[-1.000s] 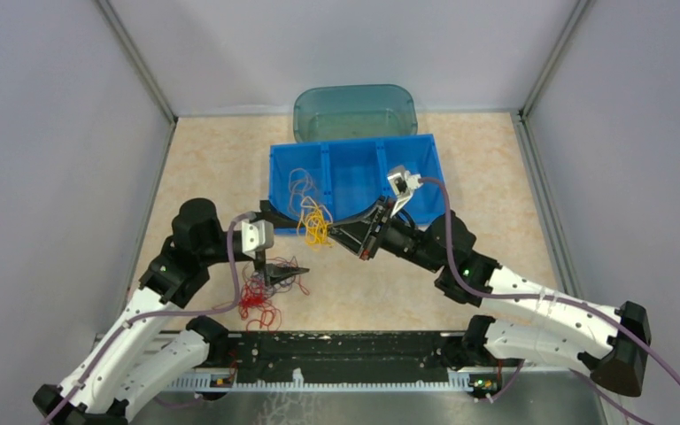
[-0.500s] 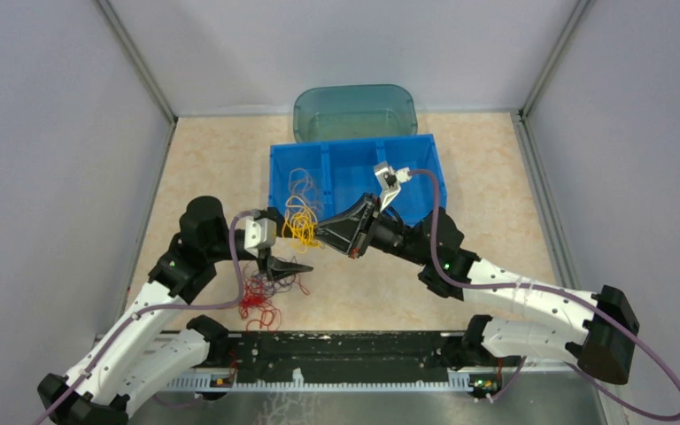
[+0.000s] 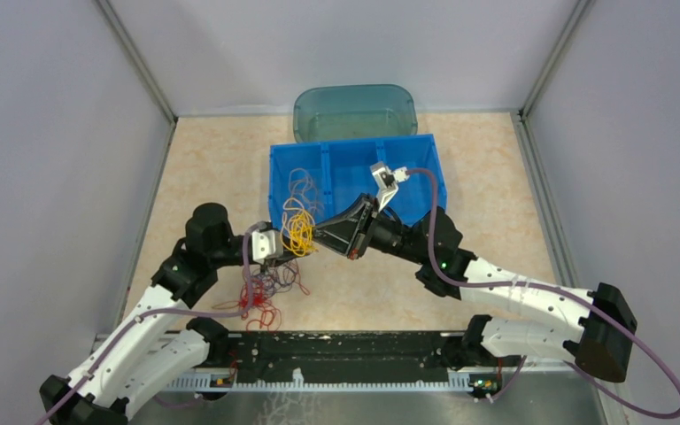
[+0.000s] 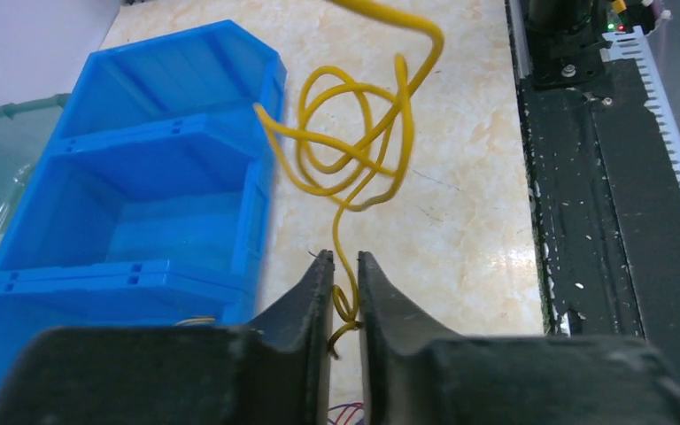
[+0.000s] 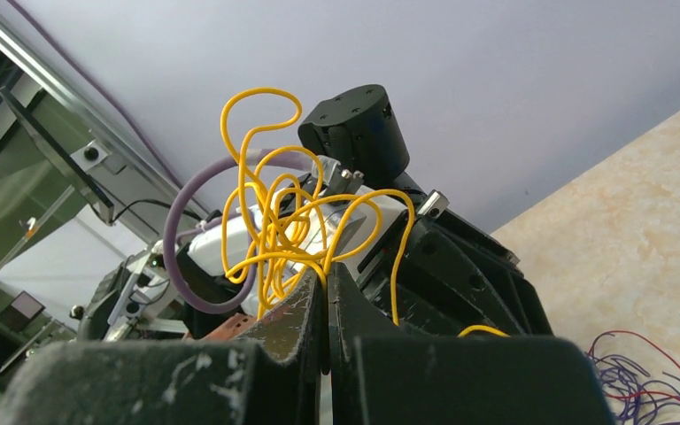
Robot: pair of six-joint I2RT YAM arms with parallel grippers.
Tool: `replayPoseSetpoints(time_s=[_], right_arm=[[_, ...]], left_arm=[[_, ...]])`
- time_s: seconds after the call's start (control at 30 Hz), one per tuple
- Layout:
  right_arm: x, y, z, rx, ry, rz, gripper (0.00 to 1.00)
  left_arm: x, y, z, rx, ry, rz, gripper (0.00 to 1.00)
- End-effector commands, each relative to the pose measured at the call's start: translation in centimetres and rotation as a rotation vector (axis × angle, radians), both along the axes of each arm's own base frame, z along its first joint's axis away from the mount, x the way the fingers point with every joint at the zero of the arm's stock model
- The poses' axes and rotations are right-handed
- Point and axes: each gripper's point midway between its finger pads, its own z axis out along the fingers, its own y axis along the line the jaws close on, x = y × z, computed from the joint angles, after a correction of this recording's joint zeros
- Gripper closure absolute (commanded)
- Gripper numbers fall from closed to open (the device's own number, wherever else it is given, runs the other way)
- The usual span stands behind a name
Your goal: Untangle the cables
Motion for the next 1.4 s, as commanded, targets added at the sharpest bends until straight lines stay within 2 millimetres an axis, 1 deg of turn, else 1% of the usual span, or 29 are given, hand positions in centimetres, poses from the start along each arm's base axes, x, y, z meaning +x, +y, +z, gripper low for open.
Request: replayPoseSetpoints(time_s=[0.0,0.03,0.07,0.1,0.13,0.2,0.27,0.3,0.37,0.47,0.57,0.67,0.8,0.9,0.93,0.97,1.0,1.03,1.07,1.1,1.13,1.2,1.27,1.33,1.37], right_arm=[[-0.8,-1.4,4.0,0.104,-0.076,0.005,1.00],[-0.8,-1.6,3.8,0.101,-0.079,-0.001,1.00],[-0.9,-1.8,3.7,0.098,-0.080,-0.006,1.00],[-1.0,-2.2,3.7,0.098,-0.087,-0.012,1.00],[-1.0,-2.3,3.2,0.085,-0.092,-0.021,1.00],[-1.3,-3.3,3.0,0.073,-0.117,-0.043,1.00],[-1.5,-4.1,1.6,0.023,-0.139,-0.065,1.00],[-1.7,-4.4,0.9,-0.008,-0.163,-0.075,1.00],[-1.6,-5.1,-1.2,-0.092,-0.201,-0.105,1.00],[-1.1,-6.0,-5.0,-0.236,-0.252,-0.152,1.00],[-0.7,-7.1,-8.7,-0.359,-0.262,-0.182,0.99],[-0.2,-8.1,-11.6,-0.461,-0.243,-0.217,0.98],[0.4,-8.6,-14.8,-0.568,-0.196,-0.239,0.98],[1.0,-8.4,-17.2,-0.648,-0.161,-0.241,0.98],[1.2,-8.3,-18.0,-0.677,-0.151,-0.241,0.96],[1.4,-8.2,-18.8,-0.711,-0.144,-0.248,0.93],[1.5,-8.0,-19.4,-0.738,-0.143,-0.250,0.88],[1.5,-7.8,-19.7,-0.755,-0.148,-0.250,0.81],[1.4,-7.5,-19.7,-0.760,-0.158,-0.244,0.70],[1.4,-7.2,-19.2,-0.750,-0.171,-0.249,0.61],[1.4,-6.9,-18.4,-0.730,-0.185,-0.252,0.55],[1.6,-6.5,-16.0,-0.657,-0.210,-0.271,0.42],[1.6,-6.4,-12.6,-0.568,-0.243,-0.292,0.29],[1.5,-6.7,-9.3,-0.483,-0.279,-0.313,0.23],[1.5,-6.9,-7.8,-0.449,-0.294,-0.323,0.22]], left_arm=[[1.0,0.2,1.0,0.003,-0.073,0.040,0.90],[1.4,0.3,1.2,0.003,-0.087,0.061,0.96],[1.9,0.4,1.3,0.006,-0.104,0.082,0.99],[2.6,0.7,1.4,0.014,-0.126,0.120,0.99],[3.3,1.0,1.5,0.022,-0.154,0.151,0.99],[5.0,1.6,2.1,0.033,-0.225,0.231,0.99],[6.8,2.4,3.3,0.038,-0.326,0.310,0.99],[7.6,2.7,4.1,0.034,-0.372,0.347,0.99],[9.1,3.2,6.3,0.029,-0.491,0.401,0.99],[11.5,3.5,10.2,0.010,-0.608,0.487,0.99],[13.3,3.7,14.3,-0.026,-0.697,0.558,0.99],[14.2,3.7,18.5,-0.087,-0.770,0.600,0.99],[14.2,3.7,24.1,-0.195,-0.853,0.631,0.99],[13.6,3.6,27.9,-0.275,-0.901,0.624,1.00],[13.1,3.6,29.1,-0.307,-0.915,0.614,1.00],[12.6,3.5,30.2,-0.339,-0.916,0.596,1.00],[11.8,3.4,31.4,-0.370,-0.922,0.576,1.00],[11.2,3.1,31.9,-0.383,-0.912,0.544,1.00],[10.4,2.5,32.0,-0.396,-0.888,0.491,1.00],[9.3,2.0,32.1,-0.405,-0.869,0.430,1.00],[8.1,1.4,31.9,-0.404,-0.848,0.364,1.00],[5.8,0.1,30.6,-0.385,-0.784,0.214,1.00],[3.9,-0.7,29.5,-0.378,-0.723,0.106,1.00],[2.5,-0.9,28.8,-0.377,-0.683,0.044,1.00],[2.2,-0.9,28.6,-0.374,-0.667,0.028,1.00]])
